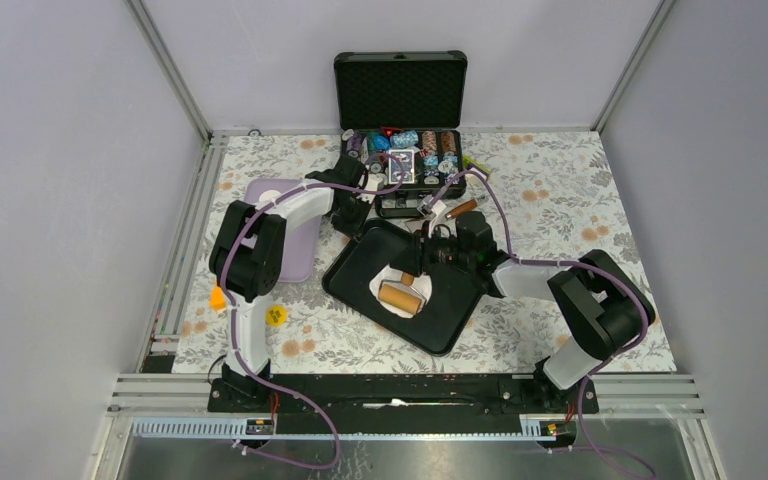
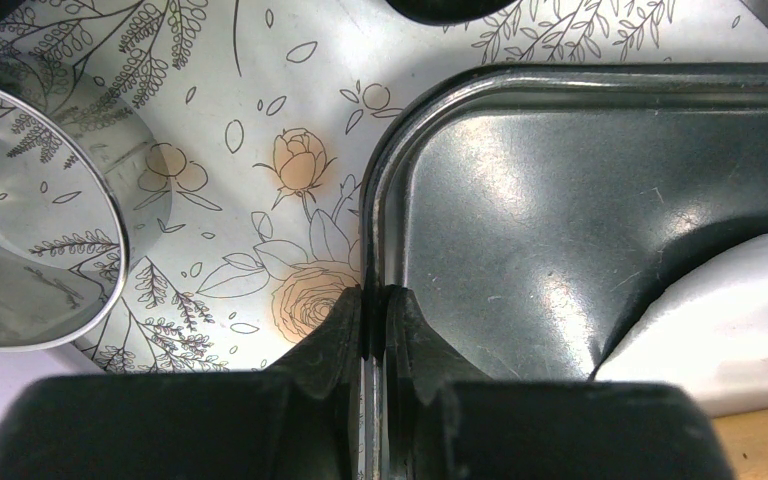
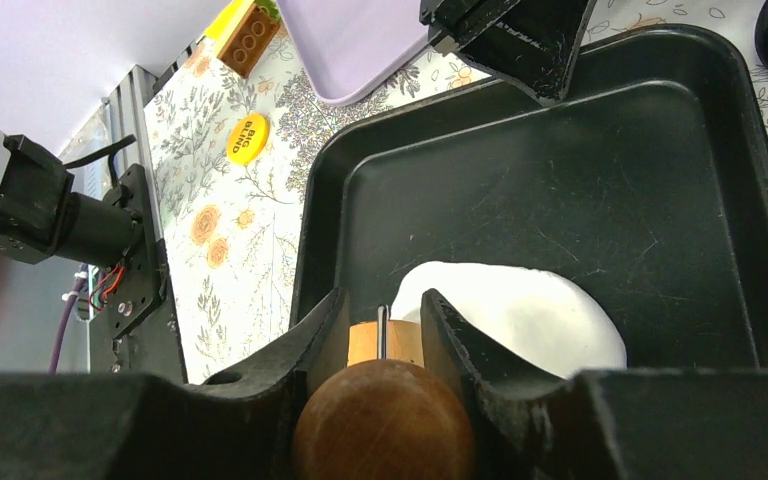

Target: Roll out the dumpling wrappers from the dough

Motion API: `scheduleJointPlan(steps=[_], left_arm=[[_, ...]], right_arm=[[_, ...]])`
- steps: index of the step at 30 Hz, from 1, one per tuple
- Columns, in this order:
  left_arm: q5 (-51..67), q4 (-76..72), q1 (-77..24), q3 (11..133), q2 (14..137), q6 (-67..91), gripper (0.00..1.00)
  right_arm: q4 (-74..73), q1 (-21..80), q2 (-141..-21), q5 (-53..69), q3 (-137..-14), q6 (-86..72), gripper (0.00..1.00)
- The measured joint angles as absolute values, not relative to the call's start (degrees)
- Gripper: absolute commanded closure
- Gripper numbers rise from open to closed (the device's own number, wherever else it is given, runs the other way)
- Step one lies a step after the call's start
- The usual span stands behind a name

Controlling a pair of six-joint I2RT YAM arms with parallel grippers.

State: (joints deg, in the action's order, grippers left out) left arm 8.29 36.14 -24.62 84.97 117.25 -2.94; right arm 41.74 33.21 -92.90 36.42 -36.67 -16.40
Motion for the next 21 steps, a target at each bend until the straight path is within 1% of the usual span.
scheduleJointPlan(steps=[7, 14, 17, 21], left_arm=[[8.29, 36.14, -24.62, 84.97, 117.25, -2.94, 1.00], [8.29, 36.14, -24.62, 84.97, 117.25, -2.92, 1.00], [8.29, 36.14, -24.62, 84.97, 117.25, -2.92, 1.00], [8.29, 36.14, -24.62, 84.97, 117.25, -2.94, 1.00]], right_arm=[[41.32, 32.75, -92.88, 36.67, -36.91, -16.53, 1.00], [37.19, 24.38, -92.97, 35.90, -40.64, -16.56, 1.00], [36.86, 24.05, -92.97, 35.90, -40.82, -16.36, 1.00], [38.26, 26.37, -92.95, 35.38, -39.64, -15.38, 1.00]])
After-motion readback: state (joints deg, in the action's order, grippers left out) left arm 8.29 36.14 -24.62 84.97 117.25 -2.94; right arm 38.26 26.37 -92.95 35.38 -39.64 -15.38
